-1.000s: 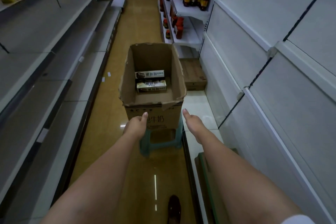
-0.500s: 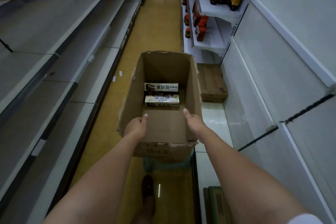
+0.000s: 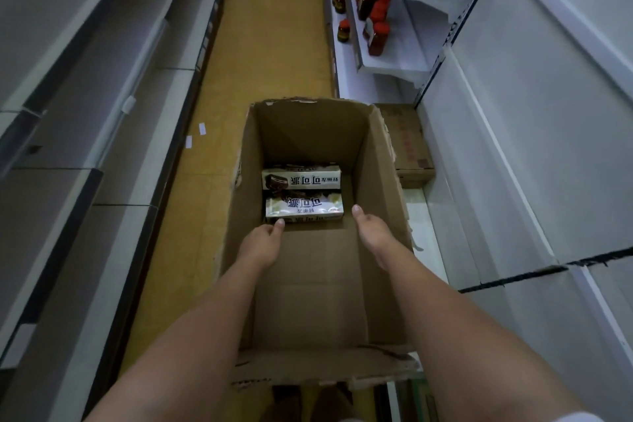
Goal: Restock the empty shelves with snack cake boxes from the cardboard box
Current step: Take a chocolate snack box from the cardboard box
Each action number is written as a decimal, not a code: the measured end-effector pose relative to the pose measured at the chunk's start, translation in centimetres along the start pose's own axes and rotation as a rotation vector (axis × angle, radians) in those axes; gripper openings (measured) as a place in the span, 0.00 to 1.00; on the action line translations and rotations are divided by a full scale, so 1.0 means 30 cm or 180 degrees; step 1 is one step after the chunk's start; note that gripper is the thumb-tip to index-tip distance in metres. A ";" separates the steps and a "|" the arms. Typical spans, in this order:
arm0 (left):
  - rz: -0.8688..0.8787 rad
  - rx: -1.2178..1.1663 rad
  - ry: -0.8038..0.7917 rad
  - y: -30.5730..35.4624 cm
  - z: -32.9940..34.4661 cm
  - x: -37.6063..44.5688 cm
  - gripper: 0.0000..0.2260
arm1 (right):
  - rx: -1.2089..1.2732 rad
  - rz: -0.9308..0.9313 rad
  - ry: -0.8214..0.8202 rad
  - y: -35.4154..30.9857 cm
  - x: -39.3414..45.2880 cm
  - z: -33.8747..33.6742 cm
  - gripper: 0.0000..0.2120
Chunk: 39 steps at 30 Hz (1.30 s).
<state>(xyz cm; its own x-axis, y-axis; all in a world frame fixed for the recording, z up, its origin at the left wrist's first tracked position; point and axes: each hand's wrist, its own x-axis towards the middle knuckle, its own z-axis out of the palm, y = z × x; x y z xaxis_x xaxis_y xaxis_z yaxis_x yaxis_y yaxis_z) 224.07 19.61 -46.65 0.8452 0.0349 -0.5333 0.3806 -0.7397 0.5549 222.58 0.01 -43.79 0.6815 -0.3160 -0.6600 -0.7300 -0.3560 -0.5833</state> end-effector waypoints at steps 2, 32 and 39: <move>-0.0103 0.0030 -0.0043 -0.014 0.009 0.071 0.24 | -0.0002 0.0058 -0.0036 -0.009 0.073 0.019 0.29; -0.0277 -0.0261 0.0725 0.053 0.301 0.830 0.27 | 0.1148 0.0537 0.0590 -0.105 1.047 0.252 0.18; -0.0275 -0.0233 0.0576 0.058 0.288 0.736 0.28 | 0.1409 0.0877 0.0527 -0.082 0.936 0.244 0.18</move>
<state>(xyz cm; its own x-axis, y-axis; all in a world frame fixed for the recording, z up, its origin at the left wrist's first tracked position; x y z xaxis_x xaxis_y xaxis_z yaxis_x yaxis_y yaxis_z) 240.15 13.29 -62.97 0.8593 0.2211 -0.4613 0.4753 -0.6783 0.5604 243.14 -1.54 -64.35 0.4347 -0.4923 -0.7541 -0.8099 0.1525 -0.5664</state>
